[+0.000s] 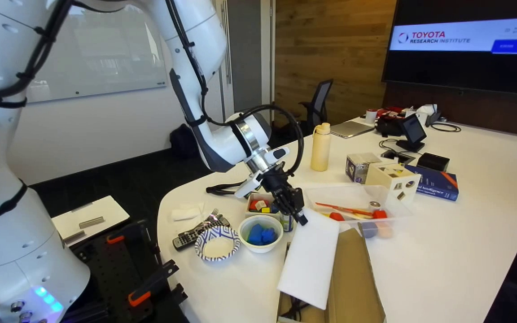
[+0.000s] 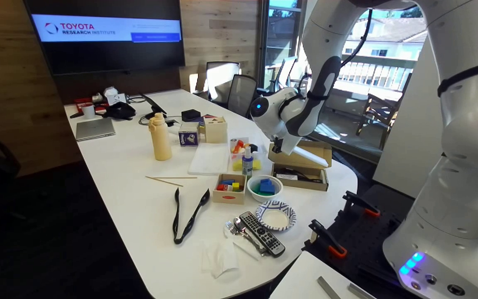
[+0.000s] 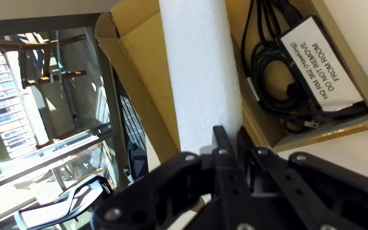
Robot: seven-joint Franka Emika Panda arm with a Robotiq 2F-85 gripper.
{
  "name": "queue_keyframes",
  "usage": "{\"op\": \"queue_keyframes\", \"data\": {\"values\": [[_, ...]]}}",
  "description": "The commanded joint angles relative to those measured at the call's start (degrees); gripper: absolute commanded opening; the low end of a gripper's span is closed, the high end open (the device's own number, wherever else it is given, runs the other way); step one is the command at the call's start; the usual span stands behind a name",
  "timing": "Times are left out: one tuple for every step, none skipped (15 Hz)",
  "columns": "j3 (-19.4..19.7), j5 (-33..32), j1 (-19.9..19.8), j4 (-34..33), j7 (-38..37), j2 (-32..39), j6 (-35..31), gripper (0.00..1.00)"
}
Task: Remove the white paper from the box and put it on the table
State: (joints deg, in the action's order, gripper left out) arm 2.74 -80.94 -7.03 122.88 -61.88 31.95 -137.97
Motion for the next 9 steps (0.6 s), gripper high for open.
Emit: {"op": "queue_keyframes", "data": {"values": [[-1.2,7.2,1.4,7.8,5.2,-5.2,3.6,0.03],[-1.4,9.3,1.7,9.6,6.4,-5.8,3.9,0.03],[-1.8,11.7,2.1,12.3,7.0,-6.9,4.1,0.03],[-1.9,13.8,2.4,14.1,7.6,-7.7,4.0,0.03],[-1.9,15.7,3.0,15.9,7.2,-8.0,4.2,0.03],[-2.0,17.7,3.5,17.3,6.9,-8.2,4.6,0.03],[-2.2,19.8,3.9,18.4,6.5,-8.1,4.3,0.03],[-2.1,21.6,4.5,19.4,5.9,-7.9,4.1,0.03],[-2.0,23.2,5.2,20.2,5.6,-7.8,4.1,0.03]]}}
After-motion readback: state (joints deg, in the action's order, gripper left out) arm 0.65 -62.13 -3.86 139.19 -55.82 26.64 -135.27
